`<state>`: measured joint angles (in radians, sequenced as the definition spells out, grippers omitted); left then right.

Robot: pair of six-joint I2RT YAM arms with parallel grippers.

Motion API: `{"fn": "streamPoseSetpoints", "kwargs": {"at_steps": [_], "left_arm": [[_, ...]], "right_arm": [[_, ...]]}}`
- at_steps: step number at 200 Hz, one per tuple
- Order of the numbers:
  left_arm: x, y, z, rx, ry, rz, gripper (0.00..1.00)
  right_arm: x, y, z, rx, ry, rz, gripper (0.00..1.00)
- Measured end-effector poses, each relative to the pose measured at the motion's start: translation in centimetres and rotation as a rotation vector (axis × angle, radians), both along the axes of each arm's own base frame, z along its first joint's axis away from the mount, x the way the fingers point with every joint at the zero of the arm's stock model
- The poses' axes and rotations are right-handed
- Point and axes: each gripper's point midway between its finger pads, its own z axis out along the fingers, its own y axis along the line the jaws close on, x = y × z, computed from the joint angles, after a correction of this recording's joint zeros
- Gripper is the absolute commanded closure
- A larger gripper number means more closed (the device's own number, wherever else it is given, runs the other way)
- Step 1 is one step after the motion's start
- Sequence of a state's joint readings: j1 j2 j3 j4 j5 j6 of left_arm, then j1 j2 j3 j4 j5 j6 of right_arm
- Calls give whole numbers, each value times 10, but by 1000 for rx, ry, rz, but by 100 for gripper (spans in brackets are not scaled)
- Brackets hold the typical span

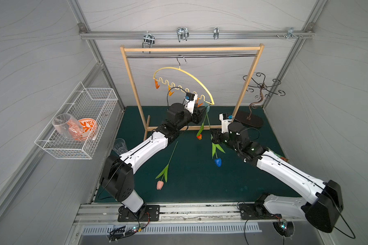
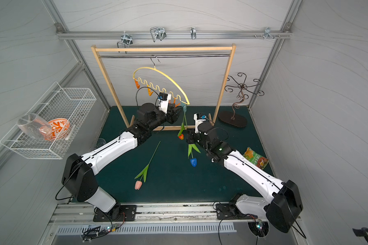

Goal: Dry the flowers on a clothes hanger
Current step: Open the clamp at the hanger.

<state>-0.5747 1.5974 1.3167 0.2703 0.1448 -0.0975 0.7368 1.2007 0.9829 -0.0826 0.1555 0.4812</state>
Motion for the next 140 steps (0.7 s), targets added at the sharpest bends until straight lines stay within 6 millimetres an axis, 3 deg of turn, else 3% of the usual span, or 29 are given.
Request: {"fn": "streamPoseSetpoints", "kwargs": {"at_steps": [67,140], "left_arm": [[15,23,5,-52,19,17,45],[10,14,4,-59,24,-27,40]], "right_arm": [[1,-2,2,-3,-8,-4,100],[2,-2,0,-4,-6,-4,100]]}}
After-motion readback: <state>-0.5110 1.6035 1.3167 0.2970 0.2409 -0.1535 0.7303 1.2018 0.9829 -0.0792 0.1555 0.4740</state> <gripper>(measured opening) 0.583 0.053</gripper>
